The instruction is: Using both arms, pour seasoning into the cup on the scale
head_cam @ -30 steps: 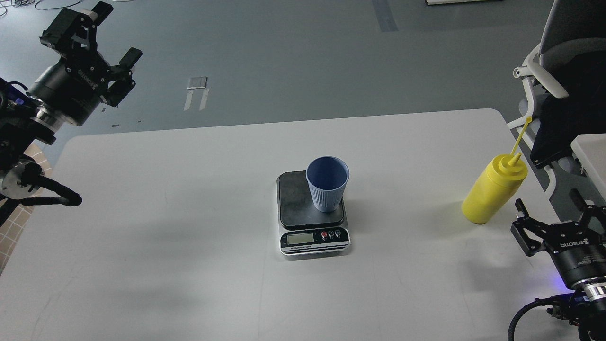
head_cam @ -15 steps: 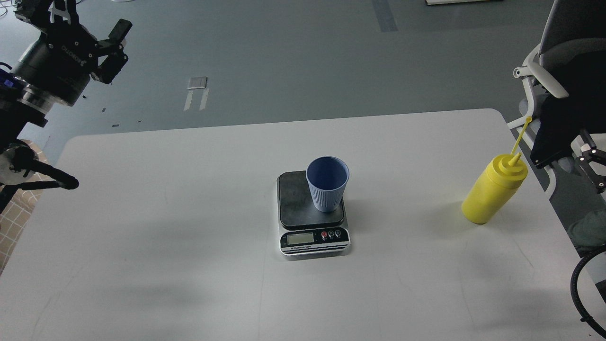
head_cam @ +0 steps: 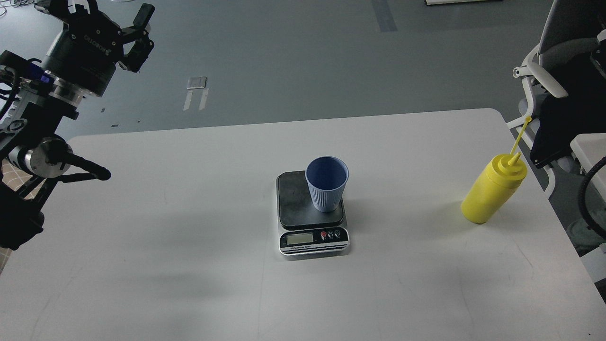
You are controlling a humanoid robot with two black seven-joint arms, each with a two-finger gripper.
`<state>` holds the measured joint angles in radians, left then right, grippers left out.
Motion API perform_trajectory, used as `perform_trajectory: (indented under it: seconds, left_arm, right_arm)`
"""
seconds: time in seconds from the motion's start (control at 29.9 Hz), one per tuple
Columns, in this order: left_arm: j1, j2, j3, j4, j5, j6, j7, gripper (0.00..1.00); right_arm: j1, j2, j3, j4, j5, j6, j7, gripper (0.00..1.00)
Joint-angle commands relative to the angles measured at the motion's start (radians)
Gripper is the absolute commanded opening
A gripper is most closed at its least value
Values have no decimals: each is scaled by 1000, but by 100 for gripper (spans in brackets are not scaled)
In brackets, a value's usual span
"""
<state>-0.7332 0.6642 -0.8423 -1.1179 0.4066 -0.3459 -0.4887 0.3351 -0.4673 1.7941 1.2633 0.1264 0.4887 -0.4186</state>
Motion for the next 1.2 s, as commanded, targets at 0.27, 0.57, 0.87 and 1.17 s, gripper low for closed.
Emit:
perform_trajectory:
  seconds: [0.27, 0.57, 0.87, 1.17]
  left_arm:
    - [2, -64, 0, 10, 0, -4, 0, 98]
    - [2, -143, -1, 13, 1, 8, 0, 99]
    - [6, -181, 0, 13, 1, 10, 0, 98]
    - [12, -233, 3, 13, 3, 10, 0, 98]
  right_arm:
    - [277, 286, -229, -13, -332, 0, 0, 100]
    - [320, 467, -294, -81, -497, 0, 4, 100]
    - [289, 467, -292, -98, -521, 0, 8, 100]
    - [274, 467, -286, -101, -521, 0, 9, 100]
